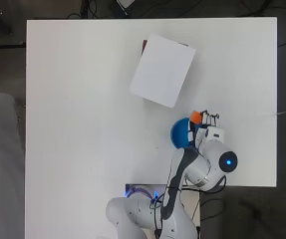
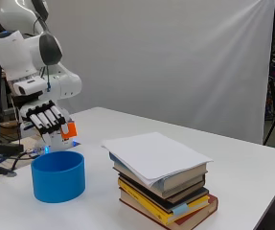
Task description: Teleoperate dual arm-hand system to pick and place objects
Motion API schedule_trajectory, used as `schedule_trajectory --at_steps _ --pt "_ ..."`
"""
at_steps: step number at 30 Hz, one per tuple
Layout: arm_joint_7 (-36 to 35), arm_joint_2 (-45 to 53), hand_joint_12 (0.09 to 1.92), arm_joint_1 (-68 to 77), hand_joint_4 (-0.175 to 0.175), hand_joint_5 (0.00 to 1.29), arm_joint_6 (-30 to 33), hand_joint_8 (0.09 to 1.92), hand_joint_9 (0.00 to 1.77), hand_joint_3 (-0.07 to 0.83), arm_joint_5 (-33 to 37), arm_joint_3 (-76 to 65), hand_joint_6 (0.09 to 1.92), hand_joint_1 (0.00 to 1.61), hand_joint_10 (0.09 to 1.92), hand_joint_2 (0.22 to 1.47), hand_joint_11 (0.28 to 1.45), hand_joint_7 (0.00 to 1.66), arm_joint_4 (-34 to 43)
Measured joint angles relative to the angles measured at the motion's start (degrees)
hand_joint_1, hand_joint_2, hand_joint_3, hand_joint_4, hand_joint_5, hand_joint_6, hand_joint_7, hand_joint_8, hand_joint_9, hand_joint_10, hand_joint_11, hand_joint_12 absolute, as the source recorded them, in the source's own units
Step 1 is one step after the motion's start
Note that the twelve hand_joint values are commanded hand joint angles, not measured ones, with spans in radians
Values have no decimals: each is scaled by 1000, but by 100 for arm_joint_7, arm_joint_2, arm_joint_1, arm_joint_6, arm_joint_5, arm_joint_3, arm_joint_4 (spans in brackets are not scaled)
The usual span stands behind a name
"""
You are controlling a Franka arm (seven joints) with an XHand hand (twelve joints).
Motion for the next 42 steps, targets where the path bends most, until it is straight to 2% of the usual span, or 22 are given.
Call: schedule_trajectory --at_steps 2,6,9,10,11,12,13,14,16,20,22,30,36,40,42 --pt "93 -56 781 -62 -28 565 53 1629 726 0 -139 -3 1481 1089 1566 1322 595 689 -215" --pt "59 -110 641 -127 -30 584 -93 1563 755 0 -440 -56 1442 1102 1406 1305 630 721 -413" --pt "-92 -229 640 -230 -27 610 -228 1525 786 0 -535 -120 1407 1111 1338 1290 645 742 -503" --pt "-107 -300 477 -287 2 548 -280 1138 754 -6 -573 -139 1053 975 1044 1247 622 666 -567" --pt "-121 -372 291 -340 10 341 -306 676 535 -22 -612 -155 617 794 671 1111 541 422 -616" --pt "-117 -426 158 -373 8 184 -319 358 340 -21 -658 -160 325 653 386 995 470 230 -637" --pt "-67 -445 87 -375 -1 93 -345 179 235 -12 -692 -136 161 554 222 936 427 119 -623" --pt "44 -421 87 -361 -8 44 -406 87 194 -6 -699 -97 87 494 125 914 407 69 -578" --pt "403 -264 87 -334 -10 38 -584 87 214 1 -691 -24 87 451 87 913 400 76 -456" --pt "1001 26 87 -312 8 187 -780 87 346 4 -677 201 87 481 87 975 417 218 -362" --pt "996 -4 87 -277 18 252 -842 87 377 3 -545 350 87 490 87 995 423 256 -268" --pt "789 185 87 -141 34 320 -1275 87 382 -3 322 683 87 474 87 986 423 285 651" --pt "702 -544 87 -103 35 304 -1941 87 362 -1 756 1522 87 492 87 986 404 262 1271" --pt "851 -805 87 -69 34 323 -2424 87 502 2 804 2162 87 461 87 998 433 401 1770" --pt "885 -893 87 -55 30 332 -2516 87 511 4 764 2371 87 455 87 1005 434 408 1834"
